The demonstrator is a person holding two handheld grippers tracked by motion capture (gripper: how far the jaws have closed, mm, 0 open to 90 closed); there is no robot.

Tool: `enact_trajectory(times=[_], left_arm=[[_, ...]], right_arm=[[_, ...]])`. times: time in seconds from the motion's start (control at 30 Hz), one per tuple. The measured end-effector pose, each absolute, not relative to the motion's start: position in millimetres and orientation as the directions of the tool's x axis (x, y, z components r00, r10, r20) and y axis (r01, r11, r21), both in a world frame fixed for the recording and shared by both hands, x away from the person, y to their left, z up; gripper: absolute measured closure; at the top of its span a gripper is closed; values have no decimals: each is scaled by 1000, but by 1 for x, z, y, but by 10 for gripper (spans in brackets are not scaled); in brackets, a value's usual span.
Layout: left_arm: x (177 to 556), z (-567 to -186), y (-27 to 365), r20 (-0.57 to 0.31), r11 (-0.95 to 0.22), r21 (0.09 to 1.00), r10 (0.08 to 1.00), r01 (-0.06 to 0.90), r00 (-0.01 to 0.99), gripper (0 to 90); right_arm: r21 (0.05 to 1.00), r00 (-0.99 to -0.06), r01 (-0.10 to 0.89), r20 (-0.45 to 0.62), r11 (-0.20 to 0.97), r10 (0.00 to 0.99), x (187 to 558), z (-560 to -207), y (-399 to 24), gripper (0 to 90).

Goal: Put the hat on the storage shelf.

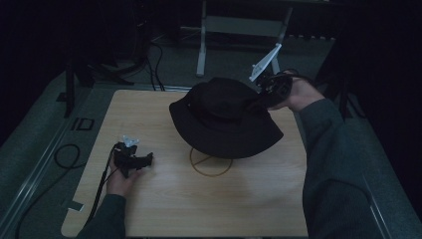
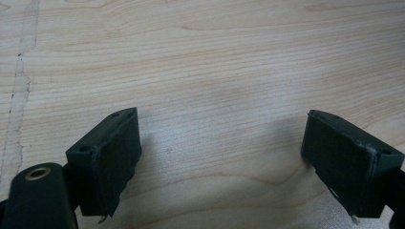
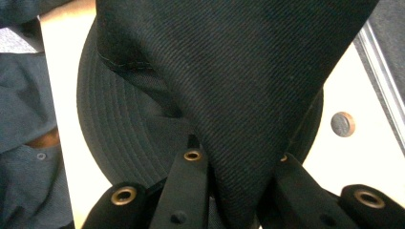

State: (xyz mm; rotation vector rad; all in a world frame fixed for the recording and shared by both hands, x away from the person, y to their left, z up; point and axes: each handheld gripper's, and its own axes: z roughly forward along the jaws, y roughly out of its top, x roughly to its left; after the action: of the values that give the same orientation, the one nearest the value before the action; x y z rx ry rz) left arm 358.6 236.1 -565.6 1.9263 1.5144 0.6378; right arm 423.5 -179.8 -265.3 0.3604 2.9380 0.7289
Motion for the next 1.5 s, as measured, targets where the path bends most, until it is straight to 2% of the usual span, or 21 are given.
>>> enact_trajectory(times=[0.4, 1.17, 1.27, 1.33, 1.37, 1.47, 1.5], left_arm=[[359, -566, 236, 6, -169, 710, 972, 684, 234, 137], [359, -565, 236, 7, -170, 708, 972, 685, 234, 137], [359, -565, 236, 6, -170, 708, 972, 685, 234, 137], [359, -565, 236, 7, -170, 708, 972, 685, 234, 137], [359, -565, 236, 7, -170, 708, 972, 685, 234, 137], [359, -565, 236, 6, -170, 708, 972, 685, 234, 137], [359, -565, 236, 7, -170, 708, 972, 685, 234, 137]], right_arm=[[472, -968, 212, -21, 856, 251, 426, -274, -170, 847], [441, -971, 217, 6, 871, 239, 427, -290, -159, 758], [443, -971, 219, 17, 869, 236, 426, -290, -160, 708], [440, -972, 220, 19, 871, 236, 425, -291, -160, 644], [440, -972, 220, 19, 871, 236, 425, -291, -160, 644], [438, -966, 244, 30, 865, 257, 427, -292, -159, 558], [438, -966, 244, 30, 865, 257, 427, -292, -159, 558]])
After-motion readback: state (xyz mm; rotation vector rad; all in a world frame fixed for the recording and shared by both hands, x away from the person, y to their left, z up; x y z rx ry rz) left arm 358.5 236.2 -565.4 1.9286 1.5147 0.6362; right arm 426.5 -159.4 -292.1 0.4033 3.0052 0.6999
